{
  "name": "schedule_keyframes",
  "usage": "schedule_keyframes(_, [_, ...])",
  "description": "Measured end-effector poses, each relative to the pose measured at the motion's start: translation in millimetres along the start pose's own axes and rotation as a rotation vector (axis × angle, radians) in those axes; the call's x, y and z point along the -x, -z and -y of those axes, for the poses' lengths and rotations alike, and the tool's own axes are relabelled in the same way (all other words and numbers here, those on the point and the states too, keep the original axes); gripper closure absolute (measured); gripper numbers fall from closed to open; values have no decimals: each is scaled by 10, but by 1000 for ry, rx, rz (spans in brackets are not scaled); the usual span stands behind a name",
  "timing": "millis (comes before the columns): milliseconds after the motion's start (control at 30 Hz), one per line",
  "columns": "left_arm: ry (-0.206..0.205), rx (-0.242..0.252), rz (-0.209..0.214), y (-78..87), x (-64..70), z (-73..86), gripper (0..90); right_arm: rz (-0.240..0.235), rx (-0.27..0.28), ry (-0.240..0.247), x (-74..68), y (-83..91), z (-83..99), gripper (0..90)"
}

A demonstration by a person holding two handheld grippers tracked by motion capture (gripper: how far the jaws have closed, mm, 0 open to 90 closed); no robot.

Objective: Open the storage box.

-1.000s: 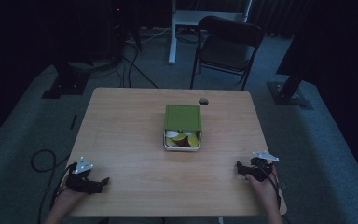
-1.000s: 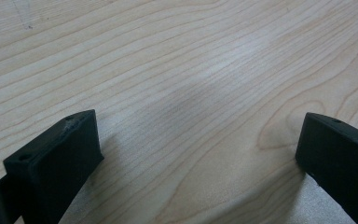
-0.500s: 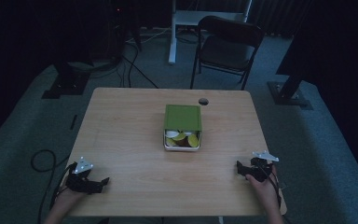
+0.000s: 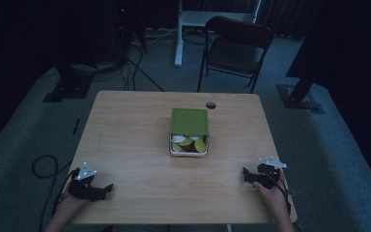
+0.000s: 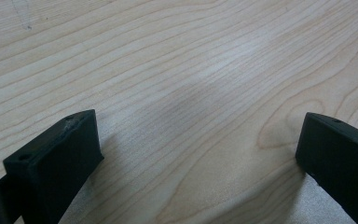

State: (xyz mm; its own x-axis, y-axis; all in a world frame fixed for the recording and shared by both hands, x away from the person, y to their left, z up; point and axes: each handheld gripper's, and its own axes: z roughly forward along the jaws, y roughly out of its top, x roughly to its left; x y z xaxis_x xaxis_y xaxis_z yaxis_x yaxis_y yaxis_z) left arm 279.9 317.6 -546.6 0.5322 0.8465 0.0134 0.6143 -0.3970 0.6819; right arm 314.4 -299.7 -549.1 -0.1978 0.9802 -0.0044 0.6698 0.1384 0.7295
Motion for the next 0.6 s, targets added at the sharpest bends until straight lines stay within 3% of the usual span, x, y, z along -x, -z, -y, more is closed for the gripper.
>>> schedule_keyframes(67, [0, 0, 0, 0, 0, 0, 0, -2, 16, 48, -78, 33, -29, 126])
schedule_keyframes(433, [0, 0, 0, 0, 0, 0, 0, -37, 60, 114, -260, 103, -125, 126])
schedule_keyframes(600, [0, 0, 0, 0, -1, 0, 0, -51, 81, 167, -393, 132, -169, 126])
